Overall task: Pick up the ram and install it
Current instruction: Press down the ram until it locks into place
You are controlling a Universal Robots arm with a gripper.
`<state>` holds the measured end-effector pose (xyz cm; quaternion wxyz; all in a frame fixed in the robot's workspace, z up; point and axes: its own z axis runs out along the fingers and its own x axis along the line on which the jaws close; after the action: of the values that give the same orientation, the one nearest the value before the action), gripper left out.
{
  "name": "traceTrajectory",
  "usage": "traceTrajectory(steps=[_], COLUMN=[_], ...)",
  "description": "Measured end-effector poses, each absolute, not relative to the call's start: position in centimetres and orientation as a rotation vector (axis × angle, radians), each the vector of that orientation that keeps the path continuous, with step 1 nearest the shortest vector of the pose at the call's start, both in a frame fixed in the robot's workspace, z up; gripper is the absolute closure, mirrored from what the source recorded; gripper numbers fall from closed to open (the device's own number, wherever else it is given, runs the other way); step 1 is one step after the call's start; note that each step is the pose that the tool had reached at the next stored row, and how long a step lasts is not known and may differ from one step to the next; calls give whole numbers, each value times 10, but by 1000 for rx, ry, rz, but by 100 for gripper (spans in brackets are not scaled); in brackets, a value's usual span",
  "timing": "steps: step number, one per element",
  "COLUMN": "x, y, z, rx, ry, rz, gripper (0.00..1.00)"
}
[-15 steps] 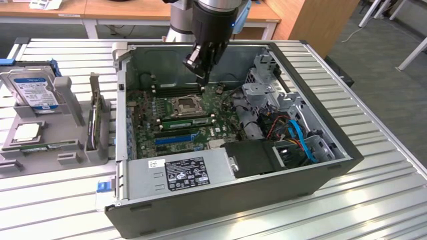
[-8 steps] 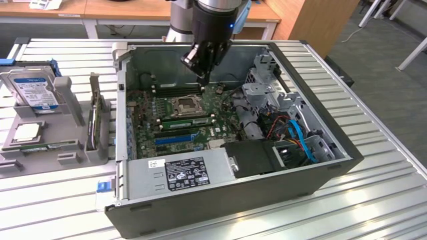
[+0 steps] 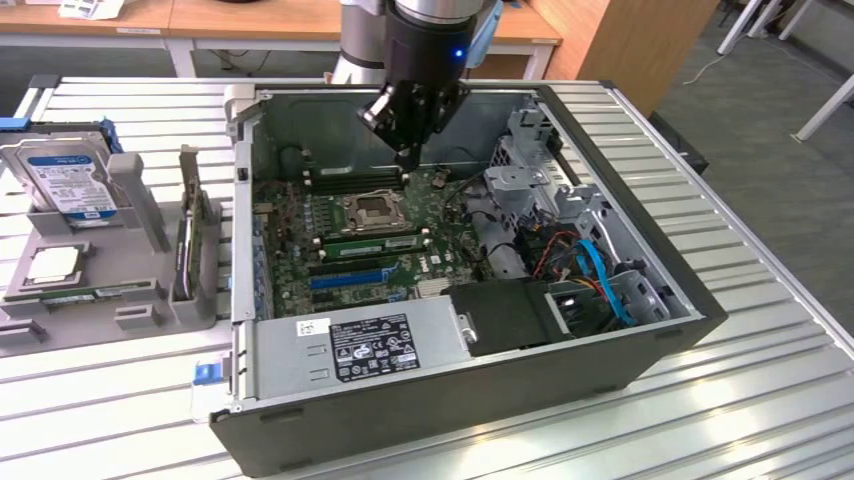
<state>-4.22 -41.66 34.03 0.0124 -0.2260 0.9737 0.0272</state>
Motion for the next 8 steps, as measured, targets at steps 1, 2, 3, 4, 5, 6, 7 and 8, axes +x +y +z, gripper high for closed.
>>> traceTrajectory(steps=[1, 2, 3, 4, 5, 6, 7, 8], x=[-42, -42, -42, -42, -42, -42, -42, -42], y=[-417, -417, -417, -417, -417, -417, -417, -417], z=[340, 340, 340, 340, 340, 340, 340, 340], rx=[-677, -650, -622, -595, -567, -539, -510, -482], ry=[3041, 3046, 3051, 3057, 3061, 3066, 3070, 3074], rz=[84, 84, 84, 83, 83, 82, 82, 82], gripper=[90, 90, 90, 90, 90, 90, 90, 90])
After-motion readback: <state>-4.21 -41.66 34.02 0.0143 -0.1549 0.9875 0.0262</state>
